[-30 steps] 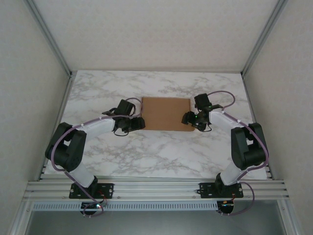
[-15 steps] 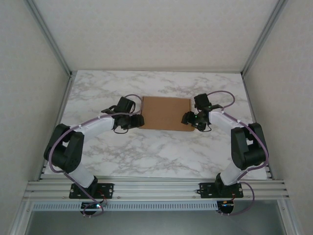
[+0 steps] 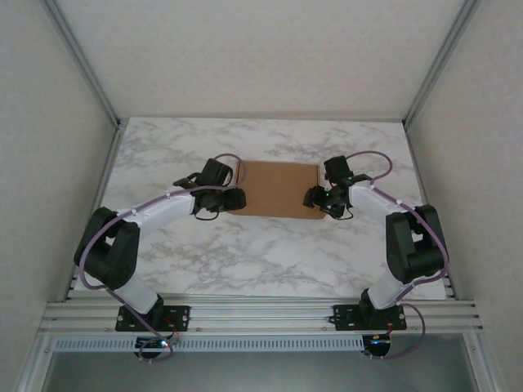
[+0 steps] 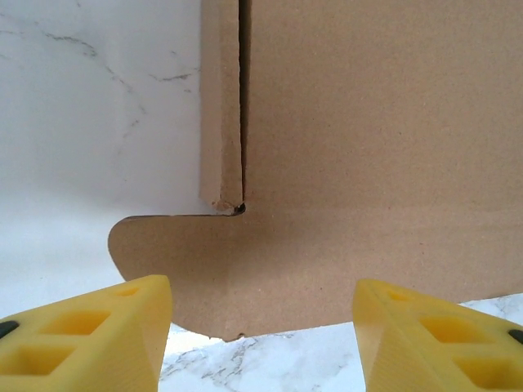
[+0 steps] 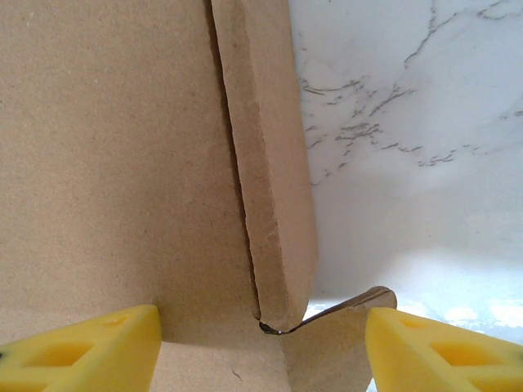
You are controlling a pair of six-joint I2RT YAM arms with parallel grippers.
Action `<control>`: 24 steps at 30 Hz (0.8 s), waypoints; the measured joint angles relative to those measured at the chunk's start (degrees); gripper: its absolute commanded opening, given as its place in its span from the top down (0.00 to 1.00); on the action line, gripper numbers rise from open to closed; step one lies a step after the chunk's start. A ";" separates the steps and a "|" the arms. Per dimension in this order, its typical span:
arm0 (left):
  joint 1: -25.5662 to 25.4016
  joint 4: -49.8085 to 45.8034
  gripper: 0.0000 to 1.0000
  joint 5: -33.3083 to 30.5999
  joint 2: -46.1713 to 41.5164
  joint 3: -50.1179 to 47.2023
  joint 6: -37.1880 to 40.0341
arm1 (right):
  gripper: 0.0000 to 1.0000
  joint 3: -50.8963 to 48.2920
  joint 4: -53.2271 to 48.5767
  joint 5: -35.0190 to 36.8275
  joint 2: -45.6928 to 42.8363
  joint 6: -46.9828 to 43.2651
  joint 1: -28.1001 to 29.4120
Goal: Fold the paper box
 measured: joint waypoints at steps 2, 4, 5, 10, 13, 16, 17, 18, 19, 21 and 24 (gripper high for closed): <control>-0.07 0.74 0.41 0.81 1.29 -0.02 -0.33 | 0.33 0.11 -0.13 -0.04 0.15 0.00 0.00; -0.11 1.86 0.42 1.75 2.45 -0.37 -0.68 | 0.33 0.22 -0.17 -0.13 0.26 0.00 0.00; -0.11 2.64 0.42 2.36 2.75 -0.85 -0.92 | 0.33 0.33 -0.17 -0.17 0.37 0.02 0.00; -0.11 6.27 0.42 5.07 2.89 -2.93 -2.51 | 0.33 0.59 -0.13 -0.42 0.76 0.00 0.00; -0.04 8.04 0.43 5.79 2.93 -3.61 -3.50 | 0.33 0.74 -0.11 -0.44 0.92 0.02 0.00; 0.15 9.70 0.44 6.43 2.99 -4.42 -4.24 | 0.33 0.74 0.11 -0.44 0.98 0.02 0.00; 0.24 10.47 0.45 6.69 2.99 -4.76 -4.59 | 0.33 0.74 0.22 -0.44 1.03 0.04 0.00; 0.33 11.17 0.45 6.88 2.99 -5.09 -4.94 | 0.33 0.76 0.33 -0.44 1.09 0.04 0.00; 0.42 12.00 0.47 7.02 2.99 -5.53 -5.31 | 0.33 0.76 0.50 -0.44 1.18 0.04 0.00; 0.61 13.66 0.48 7.45 2.99 -6.45 -6.12 | 0.33 0.85 0.68 -0.39 1.29 0.04 -0.07; 1.11 16.90 0.49 8.70 2.99 -8.59 -7.32 | 0.33 0.85 0.98 -0.39 1.46 0.04 -0.15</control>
